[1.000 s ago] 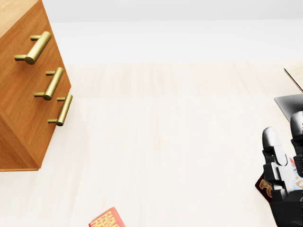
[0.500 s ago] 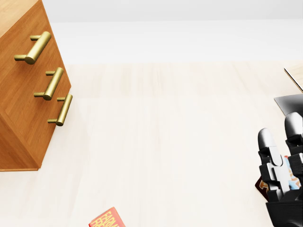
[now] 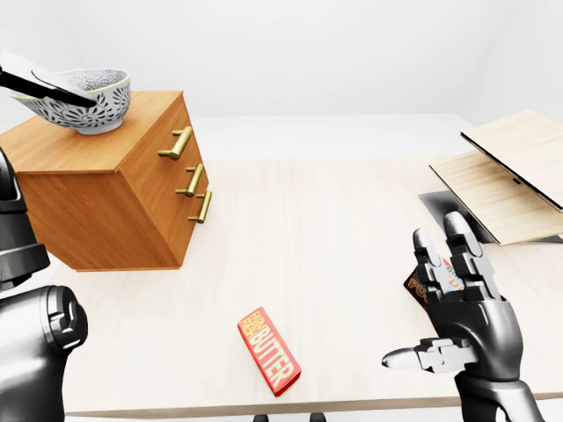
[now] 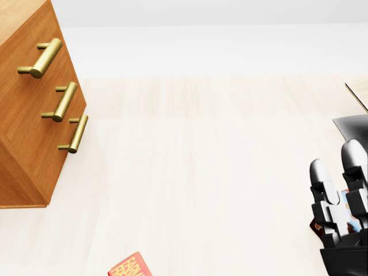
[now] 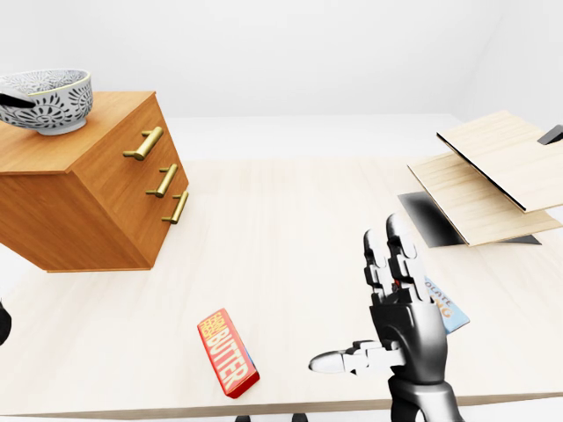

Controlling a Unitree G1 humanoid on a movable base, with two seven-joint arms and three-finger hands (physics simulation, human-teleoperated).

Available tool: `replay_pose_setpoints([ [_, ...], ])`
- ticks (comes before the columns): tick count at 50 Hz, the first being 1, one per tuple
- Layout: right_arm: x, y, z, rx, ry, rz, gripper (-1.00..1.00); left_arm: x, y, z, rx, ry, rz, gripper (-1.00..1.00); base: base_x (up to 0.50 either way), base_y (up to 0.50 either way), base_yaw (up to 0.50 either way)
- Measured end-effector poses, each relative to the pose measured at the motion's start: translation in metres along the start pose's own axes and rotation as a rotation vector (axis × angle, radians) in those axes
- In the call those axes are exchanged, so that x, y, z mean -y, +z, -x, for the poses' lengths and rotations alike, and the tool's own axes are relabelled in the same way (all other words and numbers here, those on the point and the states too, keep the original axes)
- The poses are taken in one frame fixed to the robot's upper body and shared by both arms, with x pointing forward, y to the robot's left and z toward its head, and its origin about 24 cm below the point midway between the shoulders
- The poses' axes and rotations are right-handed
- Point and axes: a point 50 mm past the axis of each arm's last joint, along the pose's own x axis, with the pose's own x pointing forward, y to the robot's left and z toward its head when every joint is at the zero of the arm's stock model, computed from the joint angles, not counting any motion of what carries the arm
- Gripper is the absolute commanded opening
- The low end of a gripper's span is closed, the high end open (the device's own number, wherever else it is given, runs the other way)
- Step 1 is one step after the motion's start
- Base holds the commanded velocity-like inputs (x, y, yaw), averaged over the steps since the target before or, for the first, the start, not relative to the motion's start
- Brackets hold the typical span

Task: Close the top drawer of the cabinet and put the bowl on top of it.

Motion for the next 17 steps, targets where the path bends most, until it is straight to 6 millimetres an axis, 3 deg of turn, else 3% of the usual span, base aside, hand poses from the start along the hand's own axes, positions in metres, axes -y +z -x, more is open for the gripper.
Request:
replay_pose_setpoints([
  [17, -0.001, -0.002, 0.001, -0.004, 0.003, 0.001, 1.0, -0.003, 0.043, 0.024, 0.224, -0.03, 0.061, 1.0, 0.0, 0.0, 0.0],
])
